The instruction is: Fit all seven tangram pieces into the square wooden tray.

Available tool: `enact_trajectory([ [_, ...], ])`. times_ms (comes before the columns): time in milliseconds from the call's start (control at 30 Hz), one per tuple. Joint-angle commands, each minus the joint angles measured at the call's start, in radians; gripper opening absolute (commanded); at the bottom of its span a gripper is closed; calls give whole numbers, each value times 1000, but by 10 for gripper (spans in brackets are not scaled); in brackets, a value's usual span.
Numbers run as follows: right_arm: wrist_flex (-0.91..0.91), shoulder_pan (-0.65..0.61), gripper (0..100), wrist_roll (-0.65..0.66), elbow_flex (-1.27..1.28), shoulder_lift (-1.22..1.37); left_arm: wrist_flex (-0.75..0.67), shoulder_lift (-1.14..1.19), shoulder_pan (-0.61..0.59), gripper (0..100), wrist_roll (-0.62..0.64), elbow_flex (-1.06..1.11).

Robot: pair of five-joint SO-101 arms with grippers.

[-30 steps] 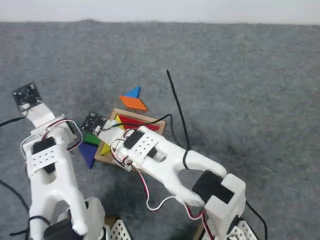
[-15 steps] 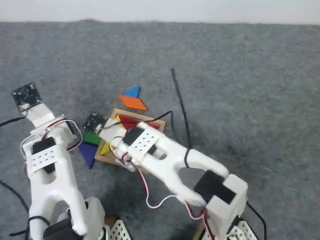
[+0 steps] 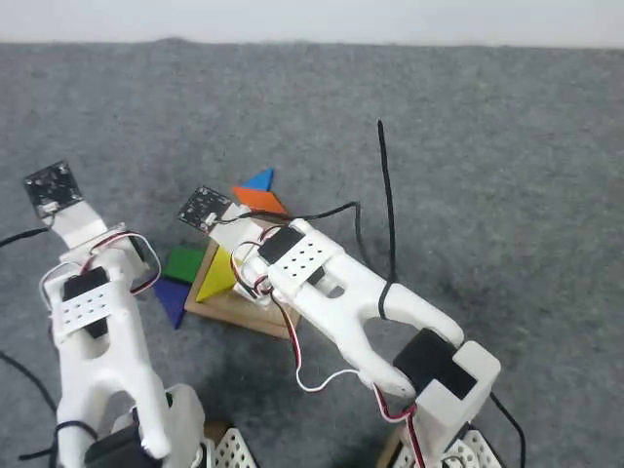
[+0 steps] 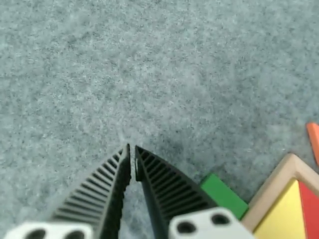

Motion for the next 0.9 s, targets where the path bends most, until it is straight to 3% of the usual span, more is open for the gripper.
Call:
enact_trajectory([
  [0,-18,18,28,6,-14,-79,8,-5,-3,12,5,-47],
  [500,-291,-24,7,12,144,-77,8,-5,-3,12,3,-45],
  [867,-303,-150,7,14,143,-77,8,-5,-3,12,3,-45],
])
